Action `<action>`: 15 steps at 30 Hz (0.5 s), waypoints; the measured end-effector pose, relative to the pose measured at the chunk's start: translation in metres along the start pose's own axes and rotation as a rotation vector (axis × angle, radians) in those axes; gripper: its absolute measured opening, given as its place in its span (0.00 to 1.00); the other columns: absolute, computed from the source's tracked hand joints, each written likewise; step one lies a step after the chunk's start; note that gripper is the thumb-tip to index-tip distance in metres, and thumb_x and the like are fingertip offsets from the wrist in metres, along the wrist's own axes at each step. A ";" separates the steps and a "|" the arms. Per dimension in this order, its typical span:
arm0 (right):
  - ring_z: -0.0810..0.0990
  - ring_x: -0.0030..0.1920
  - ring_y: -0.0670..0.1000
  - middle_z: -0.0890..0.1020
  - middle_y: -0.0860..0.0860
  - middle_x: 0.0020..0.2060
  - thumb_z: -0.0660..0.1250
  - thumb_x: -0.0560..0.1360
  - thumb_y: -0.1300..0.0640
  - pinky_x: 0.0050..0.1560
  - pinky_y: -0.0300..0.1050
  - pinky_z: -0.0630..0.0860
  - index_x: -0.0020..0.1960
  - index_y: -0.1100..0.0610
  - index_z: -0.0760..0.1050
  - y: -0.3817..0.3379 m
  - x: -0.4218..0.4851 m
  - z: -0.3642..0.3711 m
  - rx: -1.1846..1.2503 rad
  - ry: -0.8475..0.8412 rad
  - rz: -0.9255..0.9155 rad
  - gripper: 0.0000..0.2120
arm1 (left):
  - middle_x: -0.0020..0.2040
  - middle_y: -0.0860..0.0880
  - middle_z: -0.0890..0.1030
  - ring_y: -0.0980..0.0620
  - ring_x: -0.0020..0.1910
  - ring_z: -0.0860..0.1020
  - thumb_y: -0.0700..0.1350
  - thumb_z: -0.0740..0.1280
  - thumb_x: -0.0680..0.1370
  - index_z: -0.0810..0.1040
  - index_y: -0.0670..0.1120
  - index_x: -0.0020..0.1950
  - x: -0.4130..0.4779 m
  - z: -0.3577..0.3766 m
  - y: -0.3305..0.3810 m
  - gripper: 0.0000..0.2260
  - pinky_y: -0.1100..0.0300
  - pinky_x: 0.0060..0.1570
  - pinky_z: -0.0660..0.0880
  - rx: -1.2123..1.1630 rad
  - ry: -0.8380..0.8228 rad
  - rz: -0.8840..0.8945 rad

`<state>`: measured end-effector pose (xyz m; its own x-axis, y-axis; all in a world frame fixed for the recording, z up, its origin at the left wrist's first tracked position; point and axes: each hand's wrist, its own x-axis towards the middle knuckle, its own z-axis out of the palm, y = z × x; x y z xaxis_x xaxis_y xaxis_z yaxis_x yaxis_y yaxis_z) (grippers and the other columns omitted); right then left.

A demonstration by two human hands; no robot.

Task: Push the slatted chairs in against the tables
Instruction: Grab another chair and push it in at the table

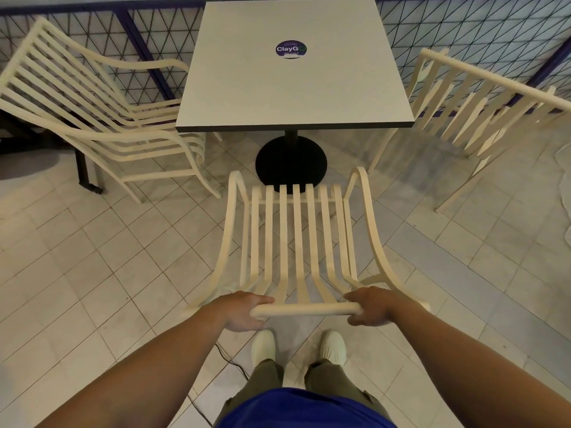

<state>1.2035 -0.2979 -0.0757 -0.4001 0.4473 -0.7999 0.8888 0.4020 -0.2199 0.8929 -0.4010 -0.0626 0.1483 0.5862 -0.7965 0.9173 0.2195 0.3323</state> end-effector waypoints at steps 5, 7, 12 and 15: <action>0.68 0.72 0.53 0.68 0.51 0.74 0.63 0.75 0.33 0.71 0.50 0.63 0.77 0.50 0.63 -0.018 -0.004 -0.016 0.247 0.018 -0.024 0.37 | 0.76 0.50 0.68 0.49 0.71 0.70 0.66 0.64 0.78 0.65 0.59 0.78 0.001 -0.010 0.012 0.29 0.56 0.65 0.68 -0.121 0.020 -0.009; 0.68 0.72 0.53 0.68 0.51 0.75 0.62 0.76 0.33 0.71 0.49 0.63 0.77 0.51 0.63 -0.026 -0.004 -0.021 0.258 0.050 -0.020 0.36 | 0.79 0.50 0.65 0.48 0.74 0.67 0.66 0.63 0.79 0.65 0.58 0.78 0.002 -0.014 0.017 0.29 0.55 0.67 0.66 -0.125 0.024 -0.004; 0.66 0.73 0.54 0.65 0.51 0.76 0.61 0.79 0.37 0.72 0.49 0.62 0.77 0.53 0.63 -0.038 -0.008 -0.028 0.154 0.092 -0.035 0.32 | 0.77 0.49 0.68 0.48 0.72 0.69 0.65 0.62 0.79 0.66 0.56 0.78 0.003 -0.026 0.030 0.29 0.55 0.67 0.66 -0.104 0.026 0.030; 0.66 0.73 0.54 0.66 0.51 0.76 0.61 0.79 0.38 0.73 0.50 0.61 0.77 0.53 0.63 -0.042 -0.013 -0.030 0.162 0.112 -0.014 0.31 | 0.75 0.49 0.70 0.49 0.71 0.70 0.64 0.63 0.79 0.67 0.54 0.78 0.006 -0.033 0.033 0.29 0.56 0.65 0.67 -0.097 0.031 0.064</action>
<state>1.1648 -0.2966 -0.0389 -0.4270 0.5320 -0.7312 0.9037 0.2792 -0.3245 0.9120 -0.3641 -0.0393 0.1922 0.6246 -0.7569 0.8662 0.2545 0.4300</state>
